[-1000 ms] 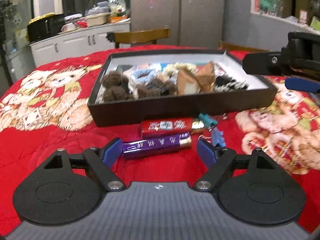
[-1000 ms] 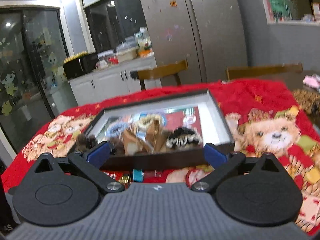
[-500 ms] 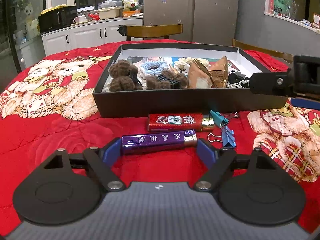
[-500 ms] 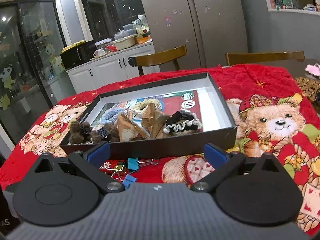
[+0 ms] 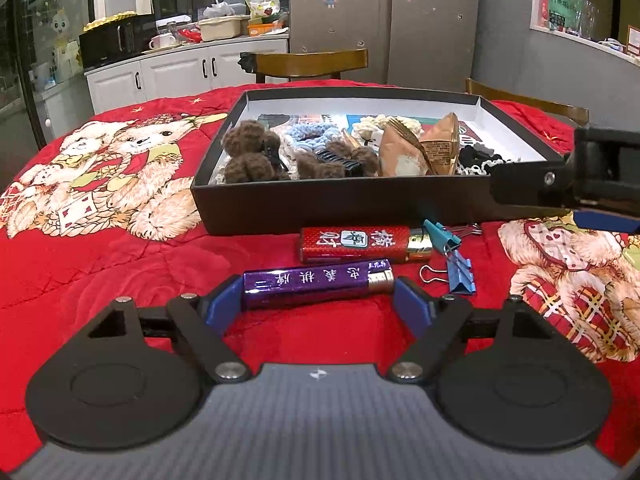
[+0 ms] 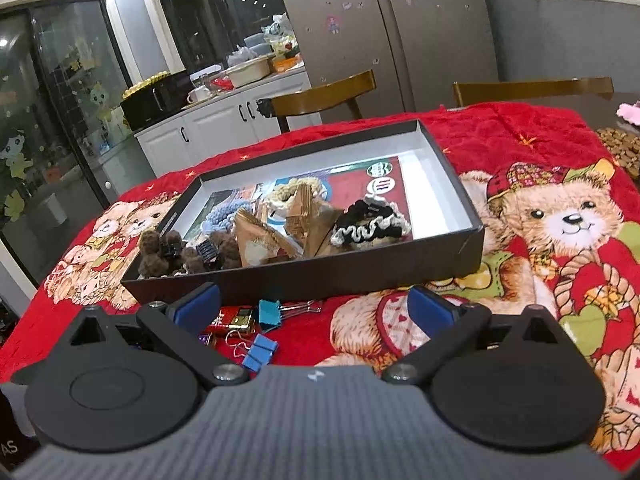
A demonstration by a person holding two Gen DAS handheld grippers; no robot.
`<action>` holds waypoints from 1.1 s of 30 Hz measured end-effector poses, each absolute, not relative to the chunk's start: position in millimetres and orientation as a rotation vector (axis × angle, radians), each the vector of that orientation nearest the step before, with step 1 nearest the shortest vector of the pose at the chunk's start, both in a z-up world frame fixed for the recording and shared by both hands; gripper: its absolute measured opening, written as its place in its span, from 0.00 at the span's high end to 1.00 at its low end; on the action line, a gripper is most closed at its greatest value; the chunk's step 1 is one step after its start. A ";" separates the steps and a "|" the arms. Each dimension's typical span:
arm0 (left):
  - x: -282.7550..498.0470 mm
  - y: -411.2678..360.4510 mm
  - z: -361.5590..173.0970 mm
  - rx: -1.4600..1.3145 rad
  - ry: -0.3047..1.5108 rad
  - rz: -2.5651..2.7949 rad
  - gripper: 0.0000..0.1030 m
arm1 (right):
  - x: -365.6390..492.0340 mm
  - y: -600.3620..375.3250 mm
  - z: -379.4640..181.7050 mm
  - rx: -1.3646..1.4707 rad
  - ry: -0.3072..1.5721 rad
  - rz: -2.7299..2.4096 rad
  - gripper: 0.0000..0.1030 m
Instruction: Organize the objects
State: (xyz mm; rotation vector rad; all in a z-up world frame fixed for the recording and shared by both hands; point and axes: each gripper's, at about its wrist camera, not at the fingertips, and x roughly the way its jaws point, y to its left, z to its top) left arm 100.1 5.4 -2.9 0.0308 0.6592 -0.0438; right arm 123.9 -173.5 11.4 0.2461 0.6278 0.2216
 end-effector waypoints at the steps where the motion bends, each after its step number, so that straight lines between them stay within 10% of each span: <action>1: 100.1 5.8 -3.0 0.032 0.659 -0.043 0.18 | 124.4 -173.1 10.0 0.249 0.634 0.223 0.00; 33: 87.2 17.1 1.3 0.037 0.610 0.040 0.18 | 127.7 -161.1 -15.5 0.372 0.722 0.423 0.20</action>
